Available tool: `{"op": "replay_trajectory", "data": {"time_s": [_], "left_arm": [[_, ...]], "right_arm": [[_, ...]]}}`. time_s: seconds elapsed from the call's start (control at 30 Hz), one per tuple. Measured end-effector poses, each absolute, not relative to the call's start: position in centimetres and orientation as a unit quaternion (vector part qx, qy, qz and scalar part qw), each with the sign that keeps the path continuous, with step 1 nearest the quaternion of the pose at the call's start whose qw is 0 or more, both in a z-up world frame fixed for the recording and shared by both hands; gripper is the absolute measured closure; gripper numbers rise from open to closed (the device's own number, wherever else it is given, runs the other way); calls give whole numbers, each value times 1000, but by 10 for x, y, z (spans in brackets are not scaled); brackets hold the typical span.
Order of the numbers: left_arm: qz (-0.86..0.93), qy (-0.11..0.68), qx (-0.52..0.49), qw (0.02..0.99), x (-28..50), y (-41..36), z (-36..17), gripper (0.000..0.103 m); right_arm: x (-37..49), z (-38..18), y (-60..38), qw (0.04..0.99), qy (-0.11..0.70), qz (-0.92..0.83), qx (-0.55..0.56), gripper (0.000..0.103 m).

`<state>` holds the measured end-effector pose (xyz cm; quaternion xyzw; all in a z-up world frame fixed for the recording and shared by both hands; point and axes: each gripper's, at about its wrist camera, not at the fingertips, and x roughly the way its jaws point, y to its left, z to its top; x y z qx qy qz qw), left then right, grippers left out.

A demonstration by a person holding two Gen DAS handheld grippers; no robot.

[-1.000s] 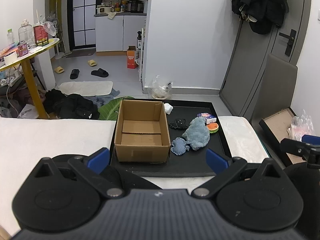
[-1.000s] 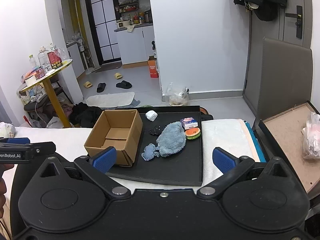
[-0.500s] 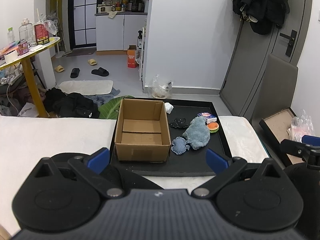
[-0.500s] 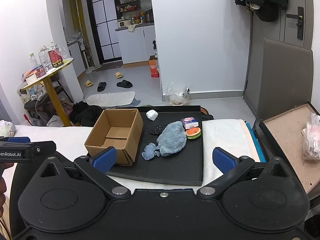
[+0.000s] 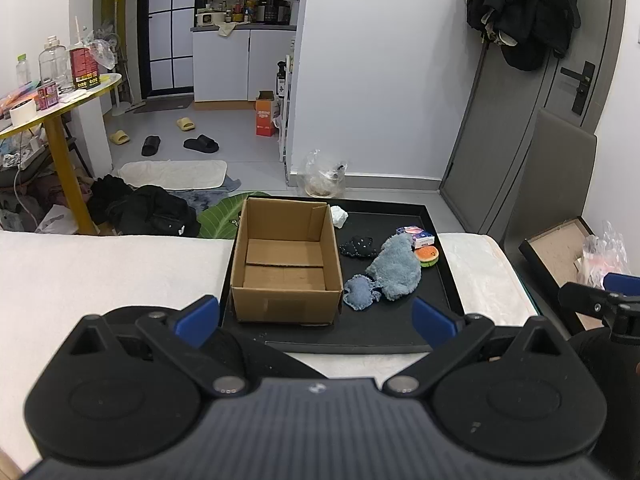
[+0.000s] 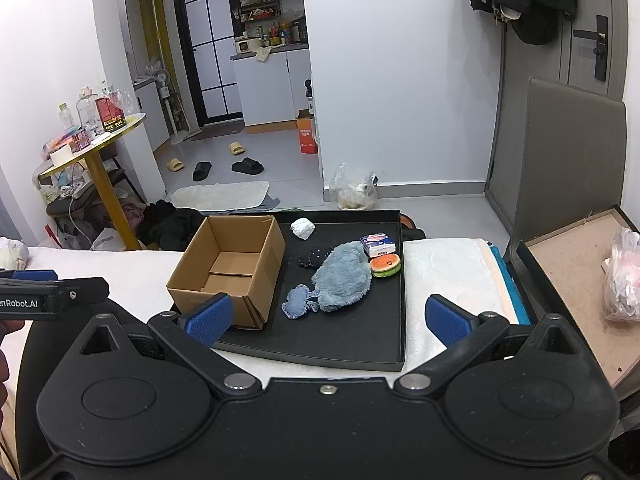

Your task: Organize soft objects

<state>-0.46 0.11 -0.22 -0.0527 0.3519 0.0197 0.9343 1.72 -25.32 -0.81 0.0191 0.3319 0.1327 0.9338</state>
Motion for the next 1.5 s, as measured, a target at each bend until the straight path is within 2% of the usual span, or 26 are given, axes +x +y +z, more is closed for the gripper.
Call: {"op": "replay_trajectory", "data": {"time_s": [0.7, 1.5], "left_arm": [[25, 351, -50, 935, 5, 7, -5, 1], [44, 390, -67, 917, 91, 52, -32, 2]], "right_arm": [[27, -14, -252, 932, 334, 135, 27, 0], [100, -49, -220, 917, 373, 135, 43, 0]]}}
